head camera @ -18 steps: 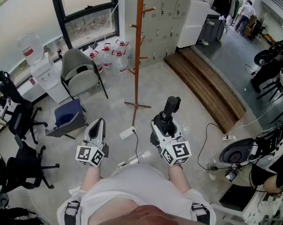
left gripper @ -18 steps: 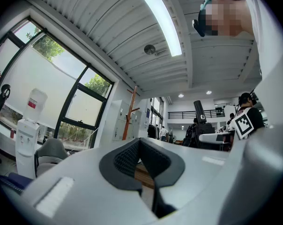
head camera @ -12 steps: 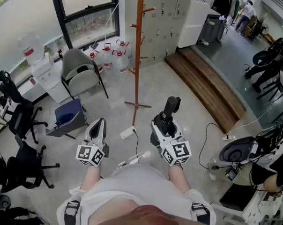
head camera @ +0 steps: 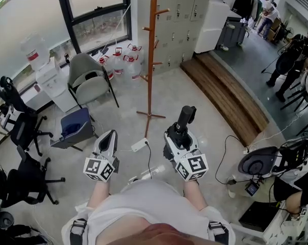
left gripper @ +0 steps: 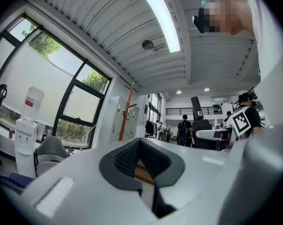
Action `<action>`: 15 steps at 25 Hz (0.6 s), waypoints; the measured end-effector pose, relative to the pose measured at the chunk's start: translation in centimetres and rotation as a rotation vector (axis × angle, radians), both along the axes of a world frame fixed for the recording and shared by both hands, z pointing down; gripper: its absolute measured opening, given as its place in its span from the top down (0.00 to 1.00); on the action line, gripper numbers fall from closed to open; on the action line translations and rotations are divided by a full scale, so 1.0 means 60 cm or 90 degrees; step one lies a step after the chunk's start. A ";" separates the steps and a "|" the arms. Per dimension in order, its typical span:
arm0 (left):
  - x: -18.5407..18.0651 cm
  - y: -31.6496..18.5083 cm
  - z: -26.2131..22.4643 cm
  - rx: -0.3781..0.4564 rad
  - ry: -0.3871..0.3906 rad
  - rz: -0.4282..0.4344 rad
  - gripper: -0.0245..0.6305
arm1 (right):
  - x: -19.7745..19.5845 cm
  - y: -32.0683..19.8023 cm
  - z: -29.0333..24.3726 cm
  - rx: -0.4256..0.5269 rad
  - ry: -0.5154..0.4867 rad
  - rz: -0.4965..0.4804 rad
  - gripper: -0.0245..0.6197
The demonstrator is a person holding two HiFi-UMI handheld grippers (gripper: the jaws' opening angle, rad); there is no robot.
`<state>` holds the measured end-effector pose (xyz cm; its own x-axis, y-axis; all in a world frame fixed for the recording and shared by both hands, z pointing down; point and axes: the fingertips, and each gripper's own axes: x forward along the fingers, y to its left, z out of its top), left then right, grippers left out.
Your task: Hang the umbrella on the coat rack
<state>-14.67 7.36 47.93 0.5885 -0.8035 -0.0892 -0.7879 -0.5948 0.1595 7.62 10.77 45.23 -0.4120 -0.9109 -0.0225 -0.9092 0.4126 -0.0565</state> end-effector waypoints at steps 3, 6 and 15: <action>0.004 0.001 0.002 -0.003 -0.001 -0.004 0.95 | 0.003 -0.001 0.002 -0.002 -0.002 -0.006 0.57; 0.010 0.002 0.006 -0.009 0.000 -0.008 0.95 | 0.011 -0.004 0.007 -0.008 -0.008 -0.015 0.57; 0.038 0.008 0.008 -0.013 -0.008 -0.031 0.95 | 0.041 -0.011 0.015 -0.017 -0.016 -0.043 0.57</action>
